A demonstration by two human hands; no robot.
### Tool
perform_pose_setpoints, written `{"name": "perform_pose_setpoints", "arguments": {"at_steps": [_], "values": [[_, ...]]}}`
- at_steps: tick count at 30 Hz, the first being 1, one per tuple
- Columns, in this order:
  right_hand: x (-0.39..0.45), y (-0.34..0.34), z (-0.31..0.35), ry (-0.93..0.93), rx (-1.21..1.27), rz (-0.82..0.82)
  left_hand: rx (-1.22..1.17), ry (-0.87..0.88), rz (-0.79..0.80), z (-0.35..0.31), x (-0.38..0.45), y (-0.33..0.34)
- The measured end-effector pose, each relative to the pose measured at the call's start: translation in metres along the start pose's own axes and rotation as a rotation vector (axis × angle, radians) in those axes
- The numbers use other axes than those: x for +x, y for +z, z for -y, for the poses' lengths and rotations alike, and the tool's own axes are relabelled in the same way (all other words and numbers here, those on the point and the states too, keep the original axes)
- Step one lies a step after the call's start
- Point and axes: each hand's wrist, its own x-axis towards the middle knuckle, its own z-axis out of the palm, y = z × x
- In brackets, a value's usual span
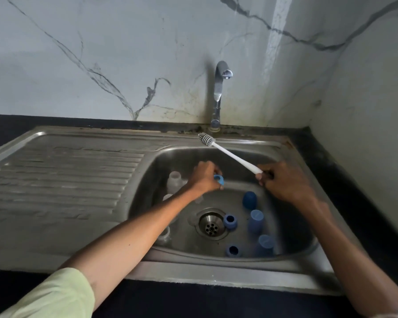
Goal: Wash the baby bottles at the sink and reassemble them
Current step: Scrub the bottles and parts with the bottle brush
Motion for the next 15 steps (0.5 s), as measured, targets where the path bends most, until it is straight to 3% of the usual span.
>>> {"name": "perform_pose_setpoints", "arguments": {"at_steps": [5, 15], "values": [[-0.001, -0.005, -0.002, 0.028, 0.044, -0.028, 0.122, 0.017, 0.19, -0.002, 0.022, 0.043], [-0.002, -0.016, -0.008, 0.027, 0.094, -0.016, 0.206, 0.103, 0.316, 0.022, 0.04, 0.084]]}}
